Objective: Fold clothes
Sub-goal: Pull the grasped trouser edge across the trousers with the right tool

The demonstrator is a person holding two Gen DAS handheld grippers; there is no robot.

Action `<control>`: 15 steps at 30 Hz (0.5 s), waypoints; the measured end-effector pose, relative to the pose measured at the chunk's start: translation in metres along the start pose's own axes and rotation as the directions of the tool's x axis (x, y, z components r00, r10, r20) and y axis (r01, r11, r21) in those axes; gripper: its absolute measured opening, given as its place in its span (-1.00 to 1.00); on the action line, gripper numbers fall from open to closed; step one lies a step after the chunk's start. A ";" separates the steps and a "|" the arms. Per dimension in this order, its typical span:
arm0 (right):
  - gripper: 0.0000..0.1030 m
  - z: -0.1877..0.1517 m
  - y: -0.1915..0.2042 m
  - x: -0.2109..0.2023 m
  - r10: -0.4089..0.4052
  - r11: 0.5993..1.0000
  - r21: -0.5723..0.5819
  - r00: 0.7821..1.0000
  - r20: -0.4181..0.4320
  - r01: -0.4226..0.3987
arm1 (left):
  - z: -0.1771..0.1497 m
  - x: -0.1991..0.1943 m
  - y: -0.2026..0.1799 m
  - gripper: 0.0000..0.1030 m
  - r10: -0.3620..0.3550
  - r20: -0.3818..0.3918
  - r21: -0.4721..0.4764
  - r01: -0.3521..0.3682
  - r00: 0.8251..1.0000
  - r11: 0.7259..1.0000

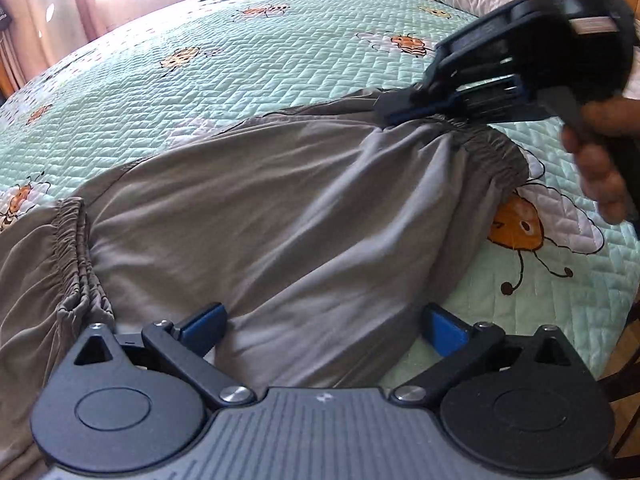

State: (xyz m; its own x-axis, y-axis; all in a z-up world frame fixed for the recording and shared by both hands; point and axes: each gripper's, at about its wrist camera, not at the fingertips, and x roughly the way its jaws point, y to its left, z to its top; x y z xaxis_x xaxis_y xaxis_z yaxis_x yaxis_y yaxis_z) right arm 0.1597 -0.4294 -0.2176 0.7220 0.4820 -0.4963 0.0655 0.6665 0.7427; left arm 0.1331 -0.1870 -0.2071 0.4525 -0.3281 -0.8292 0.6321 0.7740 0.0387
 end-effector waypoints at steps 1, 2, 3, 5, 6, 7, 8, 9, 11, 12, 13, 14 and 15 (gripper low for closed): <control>-0.48 -0.003 0.007 -0.007 0.010 1.000 -0.014 0.999 0.032 -0.010 | 0.000 -0.003 0.003 0.99 -0.003 0.008 -0.013 0.003 1.000 1.000; -0.40 -0.005 0.013 -0.014 0.023 0.999 -0.031 0.998 0.054 -0.021 | 0.000 -0.006 0.007 0.97 -0.005 0.016 -0.033 0.006 1.000 0.999; -0.30 -0.006 0.019 -0.013 0.035 0.998 -0.053 0.998 0.045 -0.033 | -0.001 -0.013 0.012 0.92 -0.012 0.030 -0.066 0.014 0.999 0.998; -0.20 -0.009 0.031 -0.011 0.059 0.994 -0.095 0.998 0.025 -0.057 | -0.003 -0.028 0.025 0.92 -0.028 0.071 -0.134 0.037 0.997 0.990; -0.11 -0.010 0.038 -0.010 0.071 0.991 -0.116 0.997 0.015 -0.069 | -0.005 -0.039 0.033 0.92 -0.031 0.098 -0.162 0.046 0.995 0.986; -0.09 -0.011 0.043 -0.008 0.080 0.988 -0.133 0.997 0.004 -0.079 | -0.008 -0.049 0.040 0.92 -0.026 0.126 -0.187 0.049 0.992 0.981; -0.09 -0.009 0.045 -0.001 0.080 0.988 -0.133 0.997 -0.012 -0.081 | -0.011 -0.060 0.049 0.93 -0.012 0.152 -0.207 0.044 0.988 0.977; -0.09 -0.009 0.047 0.007 0.087 0.988 -0.128 0.996 -0.027 -0.090 | -0.013 -0.070 0.058 0.95 0.005 0.169 -0.229 0.034 0.986 0.973; -0.09 -0.006 0.047 0.024 0.119 0.987 -0.104 0.992 -0.052 -0.124 | -0.017 -0.084 0.078 0.96 0.044 0.182 -0.273 0.007 0.982 0.962; -0.09 -0.004 0.045 0.036 0.121 0.988 -0.084 0.989 -0.086 -0.128 | -0.019 -0.090 0.087 0.97 0.062 0.176 -0.289 -0.009 0.983 0.957; -0.14 -0.003 0.043 0.048 0.109 0.991 -0.069 0.987 -0.116 -0.117 | -0.022 -0.093 0.096 0.97 0.077 0.165 -0.301 -0.024 0.983 0.953; -0.30 0.001 0.038 0.062 0.031 0.996 -0.078 0.991 -0.127 -0.041 | -0.026 -0.096 0.102 0.97 0.093 0.153 -0.311 -0.041 0.984 0.949; -1.00 0.004 0.034 0.073 -0.036 0.996 -0.085 0.990 -0.134 0.025 | -0.032 -0.099 0.107 0.97 0.110 0.141 -0.321 -0.059 0.984 0.945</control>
State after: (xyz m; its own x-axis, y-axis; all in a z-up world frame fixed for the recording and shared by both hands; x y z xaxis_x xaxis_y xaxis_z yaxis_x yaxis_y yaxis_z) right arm 0.2175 -0.3740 -0.2273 0.6204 0.5292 -0.5788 0.0249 0.7243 0.6890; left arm 0.1359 -0.0545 -0.1392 0.6036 -0.3145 -0.7327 0.3685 0.9249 -0.0935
